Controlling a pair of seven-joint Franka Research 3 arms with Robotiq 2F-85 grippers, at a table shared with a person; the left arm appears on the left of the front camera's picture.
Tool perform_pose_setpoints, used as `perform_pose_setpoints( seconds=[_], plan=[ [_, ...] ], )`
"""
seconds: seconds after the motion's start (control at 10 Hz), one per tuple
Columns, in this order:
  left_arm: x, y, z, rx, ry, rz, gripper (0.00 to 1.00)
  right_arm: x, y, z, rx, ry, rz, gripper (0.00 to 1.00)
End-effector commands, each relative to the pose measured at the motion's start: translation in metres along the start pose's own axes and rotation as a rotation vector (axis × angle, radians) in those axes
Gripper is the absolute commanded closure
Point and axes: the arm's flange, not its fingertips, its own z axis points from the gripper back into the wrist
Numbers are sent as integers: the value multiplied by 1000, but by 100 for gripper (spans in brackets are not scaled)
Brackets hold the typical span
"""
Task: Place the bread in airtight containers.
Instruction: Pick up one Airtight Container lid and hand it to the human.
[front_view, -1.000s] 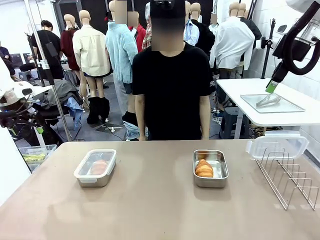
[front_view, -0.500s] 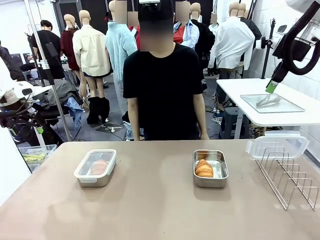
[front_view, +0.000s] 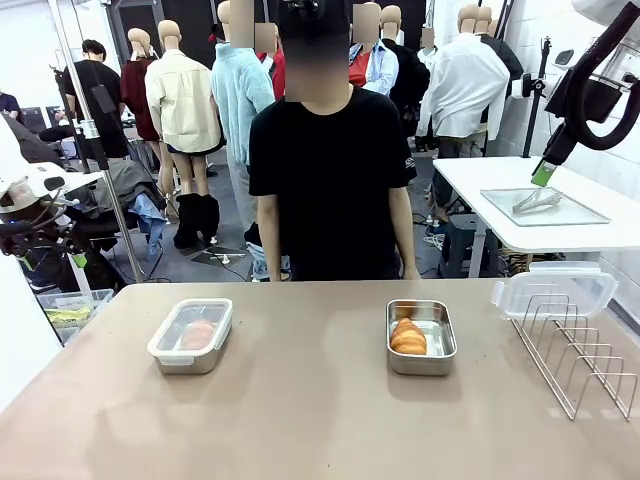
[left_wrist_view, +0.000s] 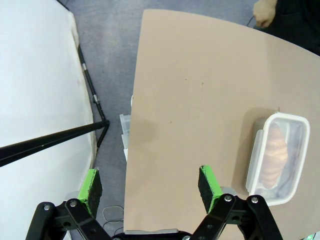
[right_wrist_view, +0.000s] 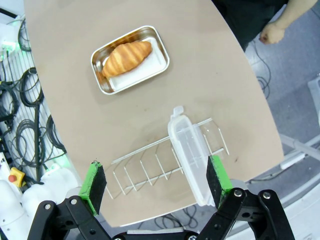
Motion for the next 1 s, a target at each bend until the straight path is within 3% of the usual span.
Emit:
perform_pose_setpoints(
  seconds=[0.0,0.1,0.2,0.4,0.7,0.9],
  plan=[
    [0,0,2,19,-1,6,0,4,1,-8,17,68,147,0],
    [0,0,2,19,-1,6,0,8,1,-22,6,138,246,0],
    [0,0,2,19,-1,6,0,9,3,-34,7,199,257,0],
    [0,0,2,19,-1,6,0,6,7,-55,-90,336,362,0],
    [0,0,2,19,-1,6,0,1,0,-96,-176,406,330,0],
    [0,0,2,19,-1,6,0,-2,-8,-119,-138,404,291,0]
  ],
)
